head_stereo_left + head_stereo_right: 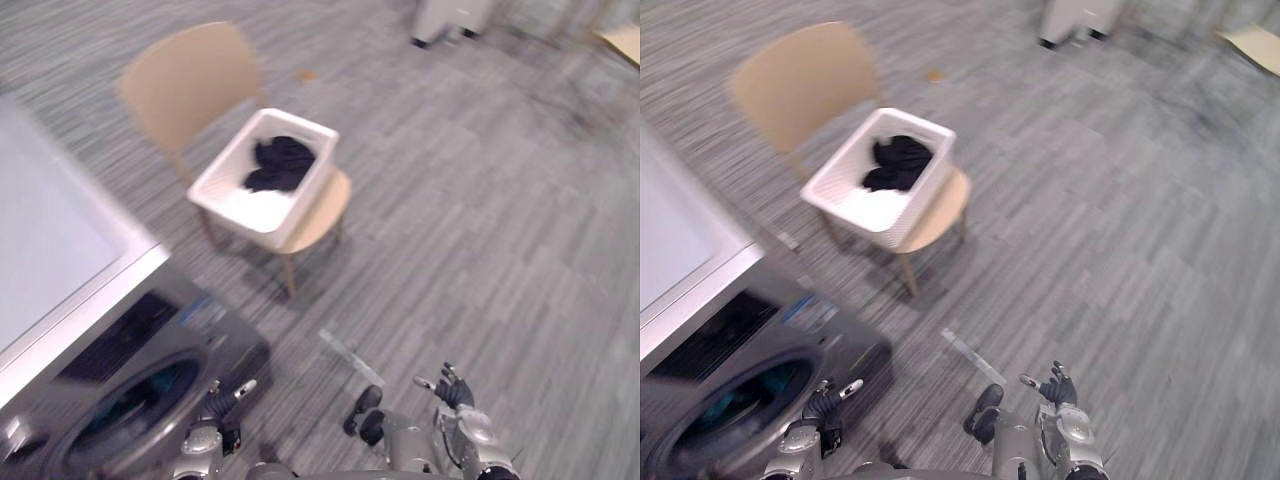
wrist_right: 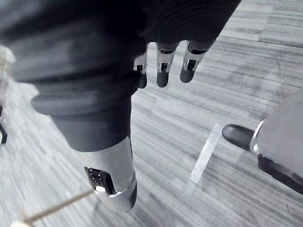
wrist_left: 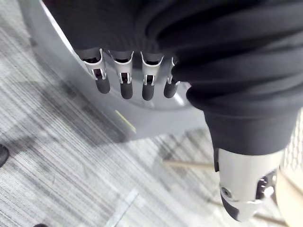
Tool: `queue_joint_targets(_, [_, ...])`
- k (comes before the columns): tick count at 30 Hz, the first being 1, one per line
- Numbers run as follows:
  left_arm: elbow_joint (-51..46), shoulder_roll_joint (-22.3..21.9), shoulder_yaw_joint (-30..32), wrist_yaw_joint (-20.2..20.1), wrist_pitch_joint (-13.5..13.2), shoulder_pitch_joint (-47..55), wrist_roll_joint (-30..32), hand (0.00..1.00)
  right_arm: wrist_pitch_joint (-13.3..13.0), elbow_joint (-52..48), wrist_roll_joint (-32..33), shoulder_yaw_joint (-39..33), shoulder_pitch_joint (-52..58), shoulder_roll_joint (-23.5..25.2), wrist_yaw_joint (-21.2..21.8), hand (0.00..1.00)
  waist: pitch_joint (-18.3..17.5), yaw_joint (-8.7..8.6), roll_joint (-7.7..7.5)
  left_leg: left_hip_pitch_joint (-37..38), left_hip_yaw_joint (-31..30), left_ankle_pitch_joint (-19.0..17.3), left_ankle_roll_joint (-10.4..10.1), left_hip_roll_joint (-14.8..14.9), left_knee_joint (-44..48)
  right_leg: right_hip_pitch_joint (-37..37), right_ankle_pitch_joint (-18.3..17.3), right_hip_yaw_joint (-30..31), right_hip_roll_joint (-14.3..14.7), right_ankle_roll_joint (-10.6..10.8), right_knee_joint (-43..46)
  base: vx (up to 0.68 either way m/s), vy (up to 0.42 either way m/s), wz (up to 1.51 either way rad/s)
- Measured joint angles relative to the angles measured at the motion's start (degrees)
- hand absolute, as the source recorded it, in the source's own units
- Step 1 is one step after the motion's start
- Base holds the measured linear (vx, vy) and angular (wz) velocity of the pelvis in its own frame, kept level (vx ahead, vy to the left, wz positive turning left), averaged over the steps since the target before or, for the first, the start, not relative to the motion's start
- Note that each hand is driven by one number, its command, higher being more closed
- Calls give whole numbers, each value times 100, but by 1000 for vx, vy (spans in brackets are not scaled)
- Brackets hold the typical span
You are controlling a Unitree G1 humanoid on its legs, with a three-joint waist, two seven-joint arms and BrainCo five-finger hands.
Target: Pick up the laundry basket with both hands and put the clothes into the washing machine.
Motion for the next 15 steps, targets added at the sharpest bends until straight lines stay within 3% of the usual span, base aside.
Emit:
queue_joint_targets(1, [2, -58, 5, 2, -3, 5, 0, 0, 5, 2, -9, 81, 1, -26, 0, 0, 10, -1, 55, -93, -168, 57, 103, 253, 604, 30, -57, 194, 139, -16, 27, 303, -157, -164])
queue_joint_targets(2, [7, -184, 7, -2, -15, 12, 2, 0, 29, 36, -21, 183, -53, -54, -2, 0, 82, 16, 156, -396, -890, 84, 538, 661, 1831, 200, -195, 525, 406, -109, 31, 237, -97, -134])
queue_joint_targets(3, [9, -248, 6, -10, -15, 12, 1, 0, 45, 58, -21, 210, -76, -54, -2, 0, 97, 18, 170, -561, -1263, 3, 608, 675, 2195, 268, -233, 663, 486, -132, 35, 335, -109, -167])
queue_joint_targets(5, [30, -514, -102, -9, -40, 17, -10, 0, 77, 105, -21, 313, -117, -58, -18, 0, 154, 69, 124, -1355, -2998, -192, 333, -117, 2808, 639, -347, 1315, 631, -153, -25, 251, -7, -145])
queue_joint_targets(7, [22, -568, -261, -7, -70, 41, -132, 0, 75, 104, -19, 295, -124, -28, -22, 0, 190, 134, 74, -1854, -3635, -214, 305, -653, 2554, 925, -381, 1723, 673, -72, -158, 261, 39, -111])
queue_joint_targets(9, [13, -577, -293, -5, -89, 40, -170, 0, 74, 105, -15, 276, -149, -18, -25, 0, 223, 226, 91, -2294, -3848, -213, 318, -909, 1984, 1167, -409, 1972, 726, 68, -386, 273, 74, -78])
queue_joint_targets(11, [-26, -581, -369, 6, -131, 26, -172, 0, 74, 105, -14, 258, -199, -16, -35, 0, 301, 256, 95, -2626, -4034, -77, 237, -1264, 357, 1557, -347, 2028, 728, 289, -854, 304, 113, -29])
queue_joint_targets(12, [-47, -576, -430, 8, -138, 27, -170, 0, 73, 105, -12, 256, -230, -18, -42, 0, 296, 259, 159, -2629, -4057, 112, 276, -1346, -149, 1634, -317, 2049, 728, 394, -962, 316, 135, -38])
queue_joint_targets(13, [-78, -547, -525, 6, -149, 27, -165, 0, 73, 114, -9, 267, -255, -15, -58, 0, 292, 403, 66, -2533, -4078, 698, 560, -1506, -471, 1715, -363, 2249, 694, 526, -1037, 470, 197, -55])
queue_joint_targets(14, [-69, -530, -520, 10, -146, 40, -165, 0, 68, 113, -12, 289, -337, 17, -54, 0, 235, 481, 112, -2490, -4131, 704, 884, -1637, -437, 1790, -464, 2395, 613, 661, -973, 502, 212, -54])
queue_joint_targets(15, [-62, -530, -522, 11, -139, 31, -165, 0, 65, 113, -15, 287, -370, 29, -55, 0, 238, 487, 94, -2477, -4135, 626, 1028, -1677, -358, 1770, -523, 2421, 558, 735, -850, 571, 234, -30])
